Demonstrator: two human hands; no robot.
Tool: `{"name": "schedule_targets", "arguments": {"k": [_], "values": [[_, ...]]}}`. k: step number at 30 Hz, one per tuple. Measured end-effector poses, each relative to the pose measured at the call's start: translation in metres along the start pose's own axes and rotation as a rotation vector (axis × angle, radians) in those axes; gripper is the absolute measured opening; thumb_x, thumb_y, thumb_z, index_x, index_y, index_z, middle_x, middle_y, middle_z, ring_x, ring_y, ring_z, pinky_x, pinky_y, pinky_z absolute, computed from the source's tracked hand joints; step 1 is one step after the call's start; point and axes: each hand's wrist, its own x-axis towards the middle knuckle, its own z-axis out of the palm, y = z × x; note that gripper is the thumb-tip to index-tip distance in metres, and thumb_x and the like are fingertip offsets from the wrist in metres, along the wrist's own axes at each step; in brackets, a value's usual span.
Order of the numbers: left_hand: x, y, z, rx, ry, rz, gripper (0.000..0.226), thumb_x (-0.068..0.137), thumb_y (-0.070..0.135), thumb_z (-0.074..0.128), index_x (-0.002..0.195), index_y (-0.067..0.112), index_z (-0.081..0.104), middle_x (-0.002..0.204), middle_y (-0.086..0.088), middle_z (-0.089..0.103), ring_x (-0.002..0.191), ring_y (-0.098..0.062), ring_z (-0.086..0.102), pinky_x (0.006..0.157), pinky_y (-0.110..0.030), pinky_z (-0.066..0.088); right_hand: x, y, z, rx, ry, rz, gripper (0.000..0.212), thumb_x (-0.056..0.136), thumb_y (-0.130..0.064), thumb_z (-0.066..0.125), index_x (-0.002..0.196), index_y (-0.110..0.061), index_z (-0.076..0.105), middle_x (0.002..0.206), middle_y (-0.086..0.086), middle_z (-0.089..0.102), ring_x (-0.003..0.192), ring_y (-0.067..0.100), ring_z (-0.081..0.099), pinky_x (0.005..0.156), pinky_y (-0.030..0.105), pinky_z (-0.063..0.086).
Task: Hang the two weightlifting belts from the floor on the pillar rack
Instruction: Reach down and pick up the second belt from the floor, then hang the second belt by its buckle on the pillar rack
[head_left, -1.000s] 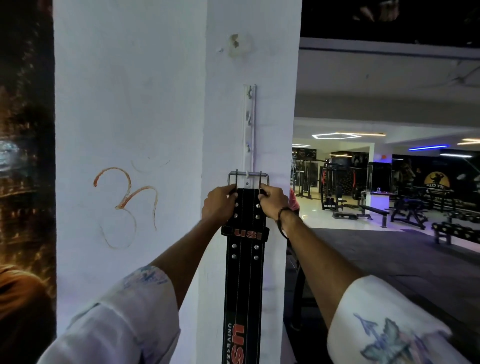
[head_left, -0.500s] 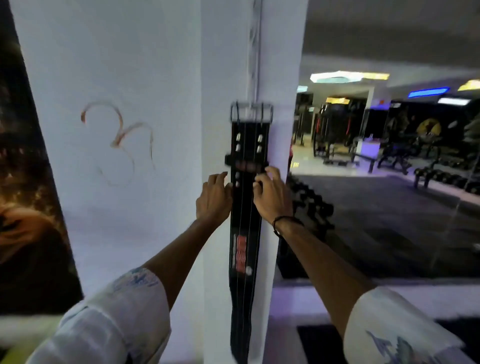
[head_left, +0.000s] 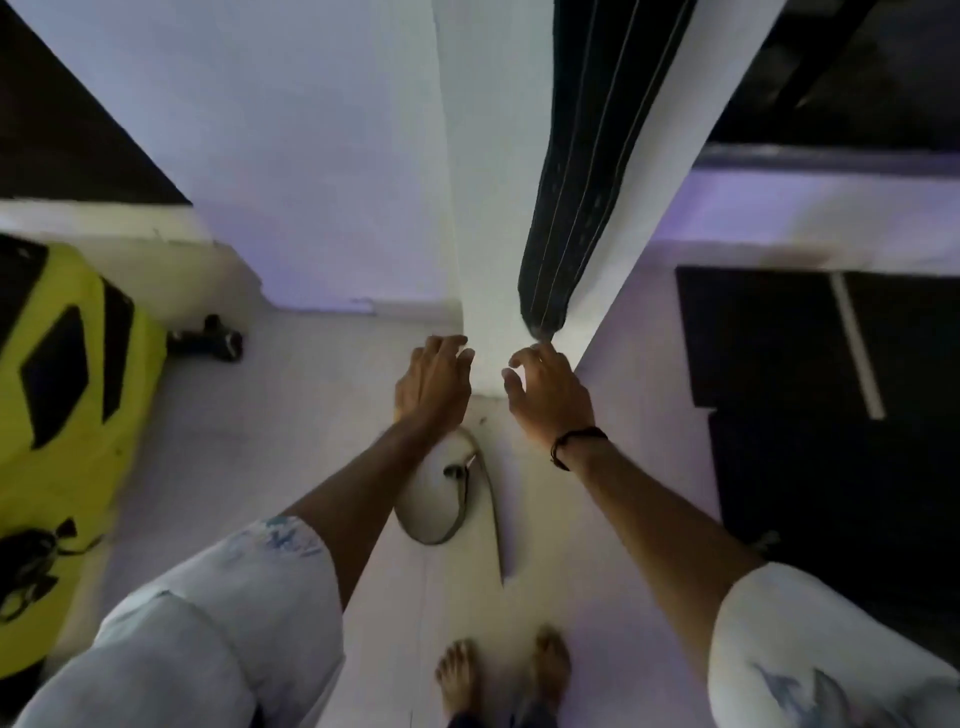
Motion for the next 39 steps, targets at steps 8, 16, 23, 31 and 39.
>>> {"name": "schedule_targets", "arguments": {"k": [8, 16, 23, 31, 39], "values": [[0.046, -0.199, 0.299, 0.002, -0.110, -0.132, 0.040, 0.105, 0.032, 0.035, 0.136, 0.018, 0.056, 0.144, -0.009, 0.054, 0.133, -0.033, 0.050, 0.103, -0.047, 0.046, 0.014, 0.161, 0.310, -0.023, -0.234, 0.044, 0.030, 0.098, -0.026, 0.045, 0.119, -0.009, 0.059, 0.129, 0.011, 0.052, 0.119, 0.032, 0.050, 0.080, 0.039, 0.047], [0.066, -0.316, 0.497, 0.007, -0.229, -0.256, 0.052, 0.094, 0.034, 0.061, 0.140, 0.017, 0.045, 0.139, -0.013, 0.048, 0.123, -0.038, 0.053, 0.094, -0.046, 0.046, 0.006, 0.260, 0.504, 0.024, -0.399, 0.069, 0.033, 0.095, -0.009, 0.043, 0.125, -0.007, 0.058, 0.132, 0.017, 0.051, 0.114, 0.037, 0.054, 0.088, 0.044, 0.051], [0.074, -0.298, 0.481, -0.187, -0.197, -0.366, 0.049, 0.090, 0.030, 0.062, 0.130, 0.009, 0.044, 0.125, -0.016, 0.062, 0.109, -0.040, 0.063, 0.091, -0.048, 0.052, 0.015, 0.241, 0.473, 0.106, -0.394, 0.138, 0.039, 0.097, -0.012, 0.040, 0.134, -0.016, 0.054, 0.139, 0.011, 0.048, 0.124, 0.032, 0.051, 0.100, 0.041, 0.044], [0.066, -0.161, 0.252, -0.423, -0.053, -0.045, 0.047, 0.091, 0.027, 0.044, 0.137, 0.022, 0.036, 0.094, -0.008, 0.066, 0.081, -0.036, 0.065, 0.072, -0.047, 0.054, 0.030, 0.120, 0.273, 0.381, -0.139, 0.227, 0.032, 0.101, -0.020, 0.041, 0.130, -0.016, 0.055, 0.132, 0.009, 0.057, 0.118, 0.026, 0.056, 0.090, 0.029, 0.039], [0.069, 0.017, -0.062, -0.573, 0.130, 0.178, 0.042, 0.090, 0.022, 0.040, 0.130, 0.034, 0.042, 0.097, -0.003, 0.068, 0.084, -0.030, 0.064, 0.079, -0.043, 0.052, 0.062, -0.051, -0.032, 0.568, 0.235, 0.019, 0.022, 0.097, -0.013, 0.049, 0.112, -0.017, 0.064, 0.109, 0.002, 0.071, 0.102, 0.019, 0.064, 0.084, 0.032, 0.050]]}}
